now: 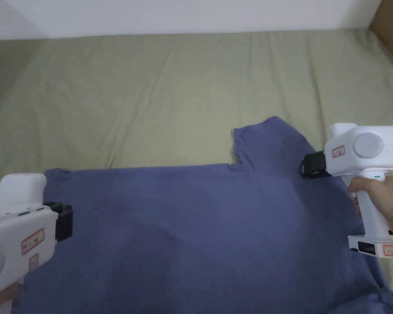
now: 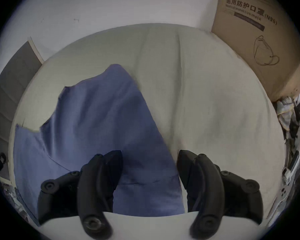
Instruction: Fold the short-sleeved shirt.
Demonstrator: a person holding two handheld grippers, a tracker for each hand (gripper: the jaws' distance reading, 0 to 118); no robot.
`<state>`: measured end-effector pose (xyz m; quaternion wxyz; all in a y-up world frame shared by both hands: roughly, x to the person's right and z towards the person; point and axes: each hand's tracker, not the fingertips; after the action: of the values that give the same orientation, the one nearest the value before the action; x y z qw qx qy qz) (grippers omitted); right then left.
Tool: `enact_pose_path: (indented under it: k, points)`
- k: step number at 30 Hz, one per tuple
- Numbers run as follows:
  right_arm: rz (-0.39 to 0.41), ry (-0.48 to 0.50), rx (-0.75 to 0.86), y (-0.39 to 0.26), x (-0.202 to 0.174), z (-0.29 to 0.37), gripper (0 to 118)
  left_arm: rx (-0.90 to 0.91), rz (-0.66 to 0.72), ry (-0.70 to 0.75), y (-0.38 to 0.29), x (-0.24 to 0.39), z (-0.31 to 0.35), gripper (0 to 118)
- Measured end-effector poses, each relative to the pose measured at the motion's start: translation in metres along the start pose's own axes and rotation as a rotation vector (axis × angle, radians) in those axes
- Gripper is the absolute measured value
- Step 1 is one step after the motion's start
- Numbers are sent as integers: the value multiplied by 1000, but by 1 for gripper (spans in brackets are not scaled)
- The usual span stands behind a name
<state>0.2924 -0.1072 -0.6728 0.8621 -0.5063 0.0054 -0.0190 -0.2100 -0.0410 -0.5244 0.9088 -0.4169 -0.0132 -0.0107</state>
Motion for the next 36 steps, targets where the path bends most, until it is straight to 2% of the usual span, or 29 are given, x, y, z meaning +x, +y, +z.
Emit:
enact_pose_path:
  k: [2, 3, 6, 7, 9, 10, 14, 18, 19, 20, 22, 23, 24, 28, 32, 33, 34, 35, 36]
  points:
    - [-20, 6, 20, -1, 1, 2, 69, -6, 5, -3, 1, 0, -5, 0]
    - [-11, 2, 30, -2, 1, 4, 62, -10, 4, -4, 1, 0, -7, 0]
    - [40, -45, 65, -1, -4, 15, 18, -17, 2, -3, 0, -1, -6, 0]
    - [35, -32, 54, -1, -4, 18, 7, -18, 6, -6, 0, -1, -5, 0]
    - [8, 52, 43, 0, -4, 23, 6, -16, 18, -21, -2, -5, -2, 0]
    - [3, 31, 57, 0, -6, 28, 5, -20, 27, -20, -2, -6, -2, 0]
    - [71, -1, 83, 5, -16, 41, 5, -24, 72, -37, -2, -22, -4, 0]
    - [41, 0, 87, 8, -8, 44, 6, -26, 106, -57, 9, -44, -20, 0]
    - [27, 8, 86, 8, -6, 44, 6, -30, 120, -44, 16, -51, -28, 9]
    - [15, 12, 86, 8, -4, 45, 5, -39, 135, -25, 24, -59, -38, 27]
    - [15, 14, 83, 8, -4, 44, 5, -80, 193, -69, 40, -76, -58, 78]
    - [25, 9, 82, 8, -5, 43, 5, -100, 215, -124, 51, -86, -70, 88]
    - [38, 6, 81, 8, -5, 42, 6, -105, 251, -133, 61, -91, -79, 90]
    - [48, 1, 82, 6, -8, 39, 6, -57, 239, -17, 92, -105, -116, 90]
    - [14, 16, 100, 2, -3, 38, 5, -216, 209, -51, 91, -104, -162, 88]
    - [10, 19, 97, 1, -3, 36, 5, -246, 192, -27, 87, -101, -169, 83]
    - [8, 18, 93, 1, -3, 35, 6, -198, 150, 37, 85, -94, -167, 77]
    - [11, 17, 88, 1, -3, 33, 6, -165, 113, 25, 86, -88, -160, 74]
    - [17, 14, 84, 1, -4, 32, 5, -160, 93, 31, 85, -84, -156, 63]
